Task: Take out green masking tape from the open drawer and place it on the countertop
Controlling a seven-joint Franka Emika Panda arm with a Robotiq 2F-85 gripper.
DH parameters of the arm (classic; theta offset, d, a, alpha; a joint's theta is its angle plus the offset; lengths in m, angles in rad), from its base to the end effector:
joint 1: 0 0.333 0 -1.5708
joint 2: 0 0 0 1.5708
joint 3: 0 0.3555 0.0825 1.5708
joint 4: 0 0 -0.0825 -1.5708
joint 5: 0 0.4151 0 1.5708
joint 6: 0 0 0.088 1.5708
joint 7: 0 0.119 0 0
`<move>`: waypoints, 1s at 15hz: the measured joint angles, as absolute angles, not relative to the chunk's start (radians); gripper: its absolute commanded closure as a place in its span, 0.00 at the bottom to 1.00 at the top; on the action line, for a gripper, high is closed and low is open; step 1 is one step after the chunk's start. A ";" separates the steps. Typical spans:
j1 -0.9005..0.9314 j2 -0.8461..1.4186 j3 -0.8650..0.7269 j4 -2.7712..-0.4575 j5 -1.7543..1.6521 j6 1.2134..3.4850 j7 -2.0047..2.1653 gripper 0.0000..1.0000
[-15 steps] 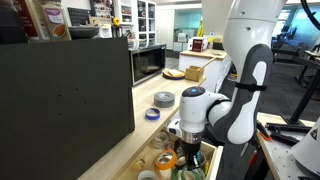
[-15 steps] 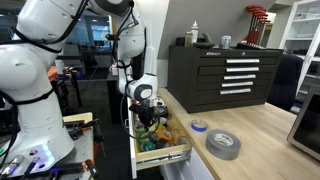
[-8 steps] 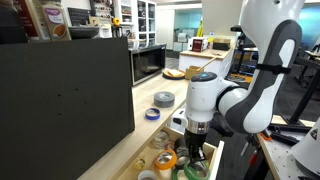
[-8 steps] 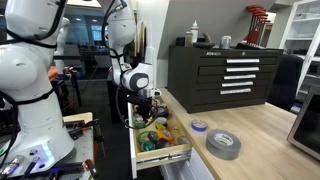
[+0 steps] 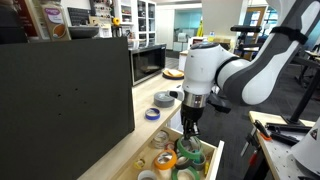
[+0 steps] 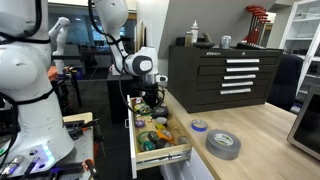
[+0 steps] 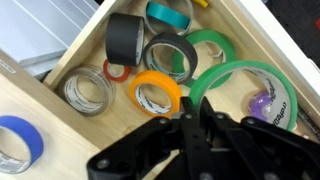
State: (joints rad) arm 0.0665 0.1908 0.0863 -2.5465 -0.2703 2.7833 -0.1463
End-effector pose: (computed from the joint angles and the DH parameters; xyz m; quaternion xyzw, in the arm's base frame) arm 0.4722 0.0851 0.2023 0.9615 0.2704 0.0243 0.0420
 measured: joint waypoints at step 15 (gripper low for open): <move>0.027 0.245 -0.077 -2.267 -0.307 2.631 -0.134 0.96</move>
